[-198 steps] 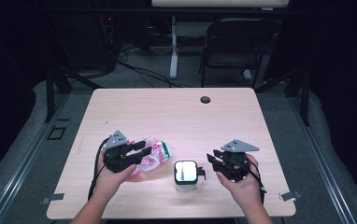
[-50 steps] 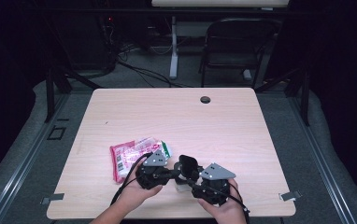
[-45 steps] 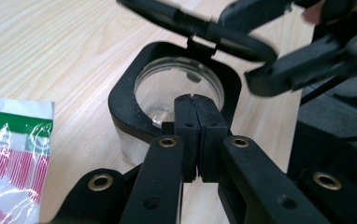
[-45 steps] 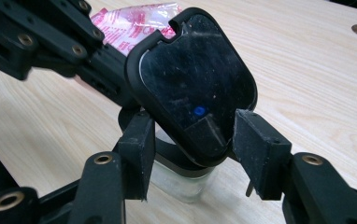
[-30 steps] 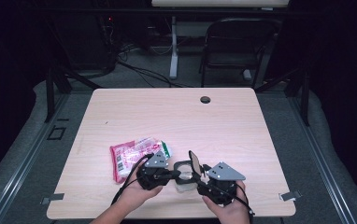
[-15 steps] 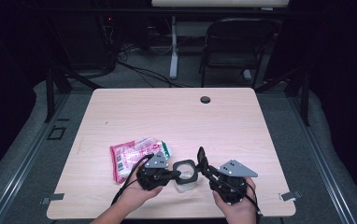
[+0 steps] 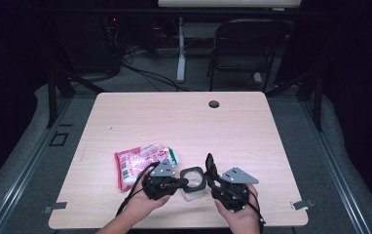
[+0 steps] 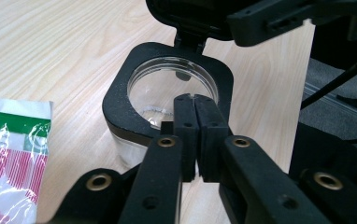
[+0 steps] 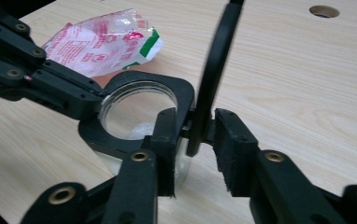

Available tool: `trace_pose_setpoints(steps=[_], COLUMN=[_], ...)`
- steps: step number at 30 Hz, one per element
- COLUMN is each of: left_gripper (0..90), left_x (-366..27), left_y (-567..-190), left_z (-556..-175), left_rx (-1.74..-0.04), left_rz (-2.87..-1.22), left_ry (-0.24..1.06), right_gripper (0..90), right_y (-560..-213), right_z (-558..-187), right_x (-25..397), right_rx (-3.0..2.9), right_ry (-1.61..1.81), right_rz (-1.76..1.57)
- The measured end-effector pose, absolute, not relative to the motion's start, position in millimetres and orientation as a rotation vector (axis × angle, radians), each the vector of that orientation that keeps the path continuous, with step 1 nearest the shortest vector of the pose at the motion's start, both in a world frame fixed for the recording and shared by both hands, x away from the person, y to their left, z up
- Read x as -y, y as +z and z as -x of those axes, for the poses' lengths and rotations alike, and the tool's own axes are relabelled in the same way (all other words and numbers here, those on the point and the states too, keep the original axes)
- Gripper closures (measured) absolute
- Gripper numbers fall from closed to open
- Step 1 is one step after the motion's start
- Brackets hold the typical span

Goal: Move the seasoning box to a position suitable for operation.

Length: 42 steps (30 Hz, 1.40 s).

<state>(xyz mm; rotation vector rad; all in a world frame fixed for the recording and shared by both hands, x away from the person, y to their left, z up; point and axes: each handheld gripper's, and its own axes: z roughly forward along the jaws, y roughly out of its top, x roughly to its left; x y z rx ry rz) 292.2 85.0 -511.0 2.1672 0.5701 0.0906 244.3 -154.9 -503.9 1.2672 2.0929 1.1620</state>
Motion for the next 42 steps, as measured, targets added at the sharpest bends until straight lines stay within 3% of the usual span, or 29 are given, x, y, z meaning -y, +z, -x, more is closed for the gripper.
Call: trace_pose_setpoints(steps=[6, 20, 42], left_gripper=[83.4, 80.0, 71.5], left_x=[-92, -103, -139], left_y=[-509, -504, -505], left_z=[-294, -298, -292], left_rx=[-0.599, -0.634, -0.755], left_rz=[-2.161, -2.136, -2.09], left_ry=[0.121, 0.145, 0.214], right_gripper=[79.6, 84.5, 81.3], right_y=[-503, -502, -504], right_z=[-248, -254, -292], right_x=[161, 171, 186], right_rx=[-2.097, -2.094, -2.103], right_ry=[1.186, 1.225, 1.339], right_rz=[-1.3, -1.322, -1.368])
